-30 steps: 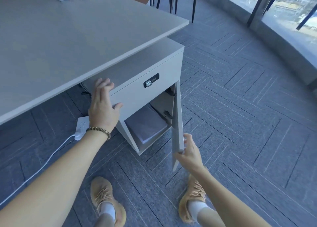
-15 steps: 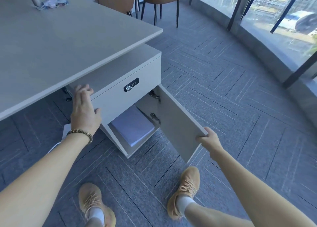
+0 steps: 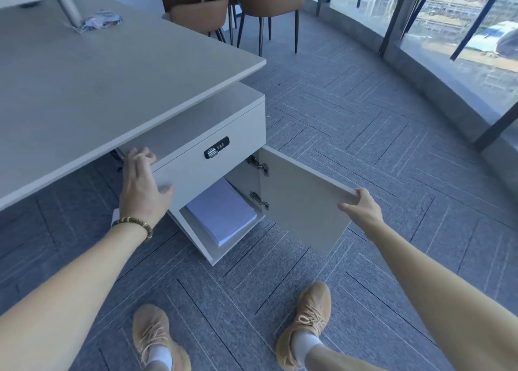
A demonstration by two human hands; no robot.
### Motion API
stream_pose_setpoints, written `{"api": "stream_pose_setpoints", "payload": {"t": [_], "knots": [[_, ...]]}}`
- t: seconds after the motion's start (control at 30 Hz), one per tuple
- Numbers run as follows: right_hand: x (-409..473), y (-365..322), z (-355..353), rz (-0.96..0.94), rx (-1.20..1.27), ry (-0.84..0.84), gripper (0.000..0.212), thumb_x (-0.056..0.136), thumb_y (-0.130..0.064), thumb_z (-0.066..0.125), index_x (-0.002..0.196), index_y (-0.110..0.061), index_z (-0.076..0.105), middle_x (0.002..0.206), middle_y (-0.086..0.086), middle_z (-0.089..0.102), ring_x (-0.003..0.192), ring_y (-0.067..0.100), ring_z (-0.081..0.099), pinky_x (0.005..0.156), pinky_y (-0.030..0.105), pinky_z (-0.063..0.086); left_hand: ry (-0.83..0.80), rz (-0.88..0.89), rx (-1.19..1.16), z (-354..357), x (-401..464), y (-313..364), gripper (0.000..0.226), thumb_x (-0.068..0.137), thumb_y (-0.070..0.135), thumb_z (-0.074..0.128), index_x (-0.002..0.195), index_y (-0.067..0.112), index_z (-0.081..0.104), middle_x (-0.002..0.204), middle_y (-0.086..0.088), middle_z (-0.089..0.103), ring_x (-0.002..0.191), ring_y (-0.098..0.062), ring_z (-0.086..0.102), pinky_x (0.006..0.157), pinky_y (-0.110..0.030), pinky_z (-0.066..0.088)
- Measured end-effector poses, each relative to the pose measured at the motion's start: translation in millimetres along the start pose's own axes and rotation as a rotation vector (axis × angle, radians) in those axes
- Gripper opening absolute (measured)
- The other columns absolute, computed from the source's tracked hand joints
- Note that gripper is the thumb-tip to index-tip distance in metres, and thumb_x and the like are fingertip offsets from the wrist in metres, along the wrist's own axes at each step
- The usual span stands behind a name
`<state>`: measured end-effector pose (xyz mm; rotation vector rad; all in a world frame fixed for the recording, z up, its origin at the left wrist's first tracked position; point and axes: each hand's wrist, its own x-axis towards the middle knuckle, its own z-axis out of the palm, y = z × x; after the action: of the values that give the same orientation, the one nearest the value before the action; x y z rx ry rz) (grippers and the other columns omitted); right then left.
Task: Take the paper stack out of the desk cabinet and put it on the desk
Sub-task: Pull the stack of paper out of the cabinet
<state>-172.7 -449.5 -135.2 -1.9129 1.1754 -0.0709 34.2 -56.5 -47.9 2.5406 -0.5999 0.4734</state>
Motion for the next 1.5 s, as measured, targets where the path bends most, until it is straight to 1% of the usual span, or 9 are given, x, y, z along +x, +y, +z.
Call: {"api": "stream_pose_setpoints", "payload": {"t": [0.23, 0.37, 0.43, 0.6, 0.73, 1.07, 1.27, 1.4, 1.5], "knots": [[-14.5, -4.0, 8.9, -0.101, -0.314, 0.09, 0.078, 0.087, -0.025, 0.06, 0.155, -0.012, 0.024, 0.15, 0.025, 0.034, 0.138, 0.042, 0.035, 0.111, 0.05, 0.035, -0.03, -0.094, -0.024, -8.0, -3.1, 14.2, 0.058, 0.077, -0.001, 0.072, 0.127, -0.001, 0.043, 0.154, -0.019, 0.034, 0.15, -0.033, 0.016, 0.122, -0.043, 0.021], [-40.6, -13.7, 19.8, -0.239, -0.51, 0.129, 0.072, 0.088, -0.021, 0.054, 0.154, -0.01, 0.029, 0.159, 0.028, 0.025, 0.15, 0.042, 0.018, 0.119, 0.057, 0.02, -0.079, -0.229, 0.014, -11.6, -19.5, 42.6, 0.072, 0.082, 0.005, 0.066, 0.145, 0.0, 0.031, 0.161, -0.018, 0.021, 0.152, -0.033, 0.008, 0.124, -0.043, 0.015], [-52.6, -20.4, 24.1, -0.31, -0.569, 0.121, 0.069, 0.087, -0.021, 0.054, 0.152, -0.01, 0.033, 0.157, 0.027, 0.03, 0.149, 0.041, 0.022, 0.121, 0.058, 0.016, -0.053, -0.246, 0.058, -13.4, -34.7, 61.1, 0.062, 0.082, 0.004, 0.061, 0.139, 0.0, 0.039, 0.159, -0.022, 0.023, 0.149, -0.036, 0.019, 0.12, -0.043, 0.024], [-69.8, -31.8, 40.5, -0.424, -0.52, 0.009, 0.062, 0.088, -0.024, 0.056, 0.147, -0.01, 0.043, 0.146, 0.021, 0.047, 0.132, 0.038, 0.047, 0.111, 0.047, 0.037, -0.064, -0.131, 0.095, 10.2, -86.6, 95.3, 0.039, 0.081, 0.005, 0.057, 0.119, 0.008, 0.057, 0.147, -0.017, 0.04, 0.112, -0.033, 0.061, 0.086, -0.037, 0.054], [-60.7, -32.7, 72.2, -0.437, -0.522, -0.118, 0.06, 0.09, -0.022, 0.054, 0.147, -0.013, 0.041, 0.146, 0.017, 0.046, 0.13, 0.037, 0.048, 0.106, 0.044, 0.041, -0.342, -0.236, 0.032, 59.9, -106.2, 89.1, 0.031, 0.089, 0.013, 0.051, 0.12, 0.016, 0.054, 0.136, -0.004, 0.048, 0.076, -0.021, 0.061, 0.06, -0.029, 0.049], [38.3, -19.7, 209.6, -0.351, -0.538, -0.388, 0.062, 0.096, -0.028, 0.053, 0.153, -0.015, 0.032, 0.147, 0.015, 0.042, 0.129, 0.036, 0.051, 0.101, 0.048, 0.049, -0.643, -0.708, -0.221, 225.7, -89.3, 5.6, 0.035, 0.092, 0.015, 0.051, 0.125, 0.003, 0.051, 0.13, -0.016, 0.055, 0.112, -0.034, 0.058, 0.086, -0.034, 0.048], [114.7, 5.9, 300.7, -0.322, -0.447, -0.453, 0.056, 0.097, -0.026, 0.05, 0.15, -0.015, 0.039, 0.137, 0.014, 0.048, 0.096, 0.026, 0.057, 0.074, 0.028, 0.045, -0.657, -0.976, -0.286, 328.4, -82.5, -52.5, 0.052, 0.087, 0.021, 0.053, 0.125, -0.014, 0.051, 0.133, -0.031, 0.056, 0.118, -0.043, 0.058, 0.094, -0.046, 0.05], [150.0, 20.3, 348.3, -0.368, -0.453, -0.491, 0.056, 0.097, -0.028, 0.051, 0.151, -0.017, 0.039, 0.142, 0.014, 0.049, 0.117, 0.03, 0.058, 0.095, 0.035, 0.051, -0.631, -1.066, -0.264, 375.6, -80.9, -87.1, 0.047, 0.092, 0.021, 0.054, 0.132, -0.003, 0.047, 0.135, -0.021, 0.057, 0.118, -0.037, 0.058, 0.082, -0.036, 0.047], [168.8, 28.5, 374.1, -0.373, -0.464, -0.531, 0.058, 0.098, -0.029, 0.052, 0.151, -0.013, 0.036, 0.146, 0.017, 0.046, 0.129, 0.032, 0.052, 0.108, 0.042, 0.045, -0.591, -1.109, -0.256, 407.4, -78.0, -108.7, 0.051, 0.092, 0.023, 0.053, 0.135, 0.0, 0.041, 0.136, -0.021, 0.053, 0.119, -0.038, 0.055, 0.087, -0.039, 0.045]]}}
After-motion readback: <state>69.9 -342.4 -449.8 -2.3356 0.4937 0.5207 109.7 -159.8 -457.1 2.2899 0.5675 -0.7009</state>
